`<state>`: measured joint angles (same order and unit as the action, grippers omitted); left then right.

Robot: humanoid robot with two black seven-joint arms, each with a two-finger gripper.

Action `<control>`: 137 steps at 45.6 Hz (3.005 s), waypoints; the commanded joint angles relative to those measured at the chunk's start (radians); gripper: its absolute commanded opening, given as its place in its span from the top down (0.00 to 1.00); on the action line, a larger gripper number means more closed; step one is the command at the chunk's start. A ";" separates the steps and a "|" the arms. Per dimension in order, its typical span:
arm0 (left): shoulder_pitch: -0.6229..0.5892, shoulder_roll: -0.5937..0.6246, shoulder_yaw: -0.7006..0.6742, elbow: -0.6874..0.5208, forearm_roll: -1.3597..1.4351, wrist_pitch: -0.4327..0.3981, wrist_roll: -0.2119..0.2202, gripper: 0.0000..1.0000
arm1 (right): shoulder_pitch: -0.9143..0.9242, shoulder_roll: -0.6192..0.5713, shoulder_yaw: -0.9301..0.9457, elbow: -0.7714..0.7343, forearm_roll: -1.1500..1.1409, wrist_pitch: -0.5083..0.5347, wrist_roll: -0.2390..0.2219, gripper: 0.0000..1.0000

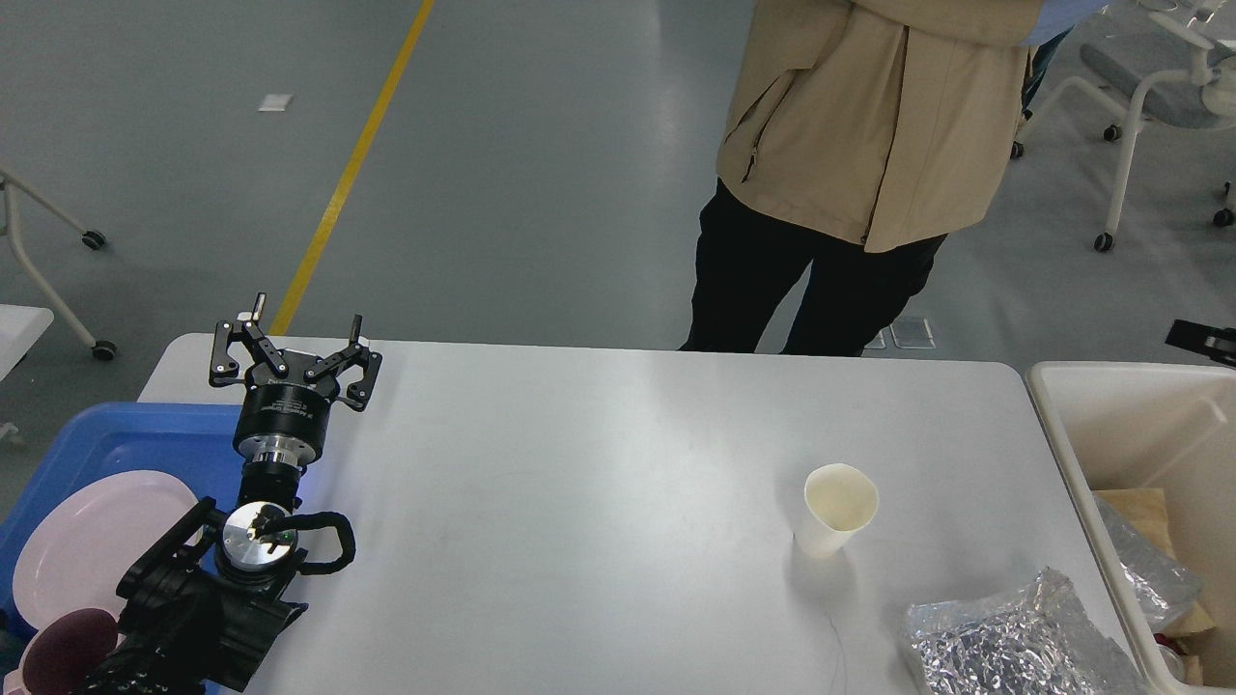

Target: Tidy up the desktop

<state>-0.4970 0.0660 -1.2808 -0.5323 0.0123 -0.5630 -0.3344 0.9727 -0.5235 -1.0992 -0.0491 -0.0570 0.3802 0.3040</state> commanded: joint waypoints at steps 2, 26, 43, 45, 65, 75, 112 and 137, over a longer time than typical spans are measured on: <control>0.000 0.000 0.000 0.000 0.000 0.000 0.000 0.00 | 0.225 0.000 -0.002 0.236 -0.014 0.083 0.020 0.00; 0.000 0.000 0.000 0.000 0.000 0.000 0.001 0.00 | 0.906 -0.047 0.015 1.488 -0.340 -0.004 -0.083 0.00; 0.000 0.000 0.000 0.000 0.000 0.000 0.001 0.00 | 0.608 -0.035 0.013 1.327 -0.339 -0.153 -0.089 0.00; 0.000 0.000 0.000 0.000 0.000 0.000 0.001 0.00 | 0.571 -0.029 0.018 1.310 -0.339 -0.188 -0.091 0.00; 0.000 0.000 0.000 0.000 0.000 0.000 0.001 0.00 | 0.469 -0.020 0.098 1.293 -0.144 -0.267 -0.089 0.00; 0.000 0.000 0.000 0.000 0.000 0.000 0.001 0.00 | 0.405 0.016 0.111 1.292 -0.142 -0.342 -0.088 0.00; 0.000 0.000 0.000 0.000 0.000 0.000 0.001 0.00 | 0.221 0.142 0.182 1.196 -0.058 -0.578 -0.091 1.00; 0.000 0.000 0.000 0.000 0.000 0.000 0.001 0.00 | 0.250 0.126 0.174 1.216 -0.064 -0.572 -0.089 1.00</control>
<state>-0.4970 0.0660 -1.2809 -0.5323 0.0123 -0.5630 -0.3329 1.1980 -0.3812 -0.9167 1.1519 -0.1168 -0.1994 0.2133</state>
